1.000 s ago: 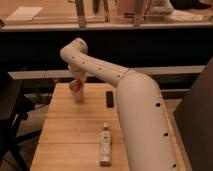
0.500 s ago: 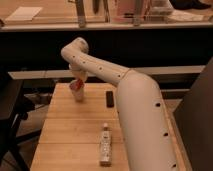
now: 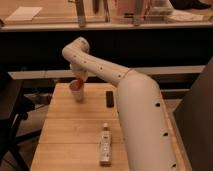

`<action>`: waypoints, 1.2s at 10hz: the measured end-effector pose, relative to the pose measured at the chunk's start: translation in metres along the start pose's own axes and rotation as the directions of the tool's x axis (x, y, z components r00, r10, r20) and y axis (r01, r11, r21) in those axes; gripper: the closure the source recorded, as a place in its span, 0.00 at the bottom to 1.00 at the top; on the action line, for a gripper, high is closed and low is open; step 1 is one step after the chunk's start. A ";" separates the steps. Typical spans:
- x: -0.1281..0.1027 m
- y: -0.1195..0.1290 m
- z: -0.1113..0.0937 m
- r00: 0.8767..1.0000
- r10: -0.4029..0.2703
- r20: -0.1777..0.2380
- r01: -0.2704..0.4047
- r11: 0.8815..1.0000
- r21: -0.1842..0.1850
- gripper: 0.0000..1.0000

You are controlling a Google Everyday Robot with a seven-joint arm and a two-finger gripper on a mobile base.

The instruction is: Place the pepper in the ceramic cup

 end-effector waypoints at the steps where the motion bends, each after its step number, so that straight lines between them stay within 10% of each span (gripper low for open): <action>1: 0.001 0.000 0.000 1.000 0.002 -0.001 -0.002 1.000 0.001 0.89; 12: 0.009 0.000 0.003 1.000 0.029 -0.006 -0.029 0.999 0.025 0.76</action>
